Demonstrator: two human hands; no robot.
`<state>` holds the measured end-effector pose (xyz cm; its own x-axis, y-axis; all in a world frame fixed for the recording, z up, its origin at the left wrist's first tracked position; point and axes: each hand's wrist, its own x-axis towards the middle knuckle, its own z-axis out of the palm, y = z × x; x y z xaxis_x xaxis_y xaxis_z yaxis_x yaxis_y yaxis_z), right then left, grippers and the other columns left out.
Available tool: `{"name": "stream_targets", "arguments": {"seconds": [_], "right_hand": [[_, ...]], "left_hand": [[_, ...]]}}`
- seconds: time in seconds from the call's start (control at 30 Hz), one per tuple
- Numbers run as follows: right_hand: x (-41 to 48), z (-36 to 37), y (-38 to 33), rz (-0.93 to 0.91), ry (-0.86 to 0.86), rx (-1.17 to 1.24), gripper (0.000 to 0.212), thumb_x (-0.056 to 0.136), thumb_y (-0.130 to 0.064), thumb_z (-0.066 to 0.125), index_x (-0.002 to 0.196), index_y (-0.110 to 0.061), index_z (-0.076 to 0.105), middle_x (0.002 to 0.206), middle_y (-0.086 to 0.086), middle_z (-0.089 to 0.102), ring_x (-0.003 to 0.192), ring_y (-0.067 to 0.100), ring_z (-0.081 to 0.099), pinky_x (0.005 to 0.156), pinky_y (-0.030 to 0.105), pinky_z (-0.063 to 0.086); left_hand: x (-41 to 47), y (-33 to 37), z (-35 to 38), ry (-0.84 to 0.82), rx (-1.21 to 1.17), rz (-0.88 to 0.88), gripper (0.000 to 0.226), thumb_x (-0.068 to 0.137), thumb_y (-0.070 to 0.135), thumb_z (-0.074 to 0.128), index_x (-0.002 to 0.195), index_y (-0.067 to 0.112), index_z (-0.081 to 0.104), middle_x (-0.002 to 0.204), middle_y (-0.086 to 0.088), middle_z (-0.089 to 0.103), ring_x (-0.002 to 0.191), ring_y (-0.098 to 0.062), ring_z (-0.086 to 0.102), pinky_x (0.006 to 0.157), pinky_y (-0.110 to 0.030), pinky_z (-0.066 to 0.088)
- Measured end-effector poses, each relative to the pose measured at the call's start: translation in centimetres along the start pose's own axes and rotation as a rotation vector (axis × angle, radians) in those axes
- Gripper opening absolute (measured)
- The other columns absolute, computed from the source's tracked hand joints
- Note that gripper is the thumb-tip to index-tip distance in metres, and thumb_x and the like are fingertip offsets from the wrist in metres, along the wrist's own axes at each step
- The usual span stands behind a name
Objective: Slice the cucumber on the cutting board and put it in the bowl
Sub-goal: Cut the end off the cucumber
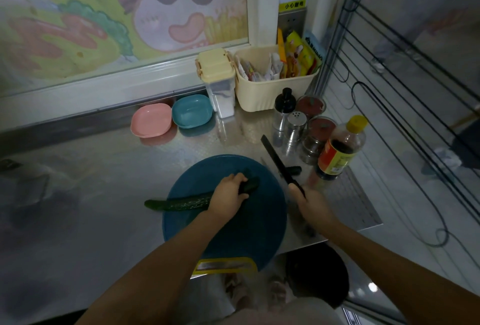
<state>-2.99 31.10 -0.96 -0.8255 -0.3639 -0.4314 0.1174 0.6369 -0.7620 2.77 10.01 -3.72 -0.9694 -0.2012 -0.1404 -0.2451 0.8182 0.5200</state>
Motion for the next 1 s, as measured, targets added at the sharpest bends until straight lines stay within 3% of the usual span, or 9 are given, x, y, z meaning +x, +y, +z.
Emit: {"name": "stream_targets", "arguments": {"seconds": [0.2,0.27,0.33,0.43,0.5,0.57,0.67,0.8,1.0], "right_hand": [[-0.3,-0.8,-0.9,-0.132,-0.034,-0.039,0.019,0.1,-0.034,0.038,0.101,-0.027,0.056,0.084,-0.008,0.062,0.081,0.006,0.059,0.063,0.016,0.04],[-0.3,-0.9,-0.8,-0.172,-0.069,-0.084,0.018,0.1,-0.032,0.039,0.106,-0.028,0.056,0.09,-0.005,0.064,0.084,0.007,0.06,0.067,0.016,0.042],[-0.3,-1.2,-0.9,-0.183,-0.093,-0.132,0.019,0.1,-0.031,0.04,0.106,-0.025,0.057,0.088,0.002,0.066,0.08,0.015,0.064,0.065,0.022,0.047],[-0.1,-1.2,-0.8,-0.14,-0.117,-0.255,0.019,0.099,-0.029,0.041,0.098,-0.017,0.055,0.076,0.003,0.061,0.071,0.023,0.063,0.056,0.024,0.044],[-0.4,-0.9,-0.5,-0.146,-0.087,-0.348,0.019,0.098,-0.028,0.043,0.091,-0.015,0.053,0.071,-0.002,0.054,0.072,0.021,0.058,0.054,0.022,0.037],[-1.0,-0.4,-0.4,-0.147,-0.067,-0.352,0.027,0.097,-0.034,0.044,0.09,-0.011,0.056,0.072,0.0,0.057,0.072,0.02,0.058,0.057,0.024,0.041],[-2.2,0.2,-0.6,-0.127,-0.091,-0.4,0.037,0.097,-0.043,0.041,0.096,-0.009,0.057,0.08,0.004,0.06,0.072,0.018,0.058,0.065,0.029,0.046],[-3.2,1.5,-0.2,-0.17,-0.151,-0.574,0.046,0.096,-0.051,0.032,0.103,-0.012,0.056,0.091,0.009,0.066,0.083,0.024,0.062,0.077,0.04,0.051],[-3.6,1.9,1.0,-0.258,-0.16,-0.649,0.043,0.097,-0.05,0.03,0.104,-0.014,0.054,0.091,0.007,0.066,0.08,0.021,0.063,0.075,0.038,0.051]], "left_hand": [[-1.4,-0.6,-0.2,-0.2,0.135,0.257,0.042,0.088,0.015,0.063,0.128,0.015,0.053,0.128,-0.006,0.053,0.119,-0.022,0.044,0.103,-0.026,0.028],[-1.5,-1.3,-0.2,-0.133,0.13,0.299,0.041,0.086,0.021,0.065,0.126,0.019,0.058,0.129,-0.004,0.053,0.123,-0.021,0.042,0.114,-0.029,0.016],[-1.7,-1.7,0.0,-0.037,0.052,0.268,0.034,0.086,0.032,0.064,0.12,0.024,0.064,0.13,-0.003,0.053,0.13,-0.02,0.036,0.114,-0.034,-0.001],[-2.2,-1.7,0.9,0.169,-0.101,0.1,0.03,0.088,0.036,0.06,0.113,0.021,0.068,0.137,-0.006,0.047,0.138,-0.028,0.025,0.116,-0.046,0.001],[-2.7,-1.5,1.0,0.319,-0.153,-0.105,0.051,0.083,0.039,0.066,0.128,0.018,0.055,0.148,-0.011,0.031,0.141,-0.031,0.014,0.116,-0.05,0.009],[-3.1,-1.2,0.8,0.318,-0.272,-0.332,0.09,0.075,0.048,0.071,0.146,0.015,0.026,0.156,-0.007,0.006,0.143,-0.027,0.0,0.117,-0.044,0.006],[-3.5,-1.1,1.3,0.226,-0.331,-0.381,0.121,0.065,0.06,0.069,0.15,0.013,-0.004,0.156,-0.002,-0.015,0.143,-0.022,-0.008,0.117,-0.042,0.001],[-3.8,-1.4,1.7,0.223,-0.355,-0.355,0.126,0.062,0.057,0.071,0.148,0.016,-0.012,0.155,-0.001,-0.02,0.143,-0.023,-0.009,0.117,-0.043,0.001],[-3.7,-1.0,1.8,0.244,-0.38,-0.369,0.126,0.064,0.053,0.073,0.147,0.018,-0.015,0.154,0.003,-0.022,0.143,-0.028,-0.007,0.116,-0.043,-0.001]]}}
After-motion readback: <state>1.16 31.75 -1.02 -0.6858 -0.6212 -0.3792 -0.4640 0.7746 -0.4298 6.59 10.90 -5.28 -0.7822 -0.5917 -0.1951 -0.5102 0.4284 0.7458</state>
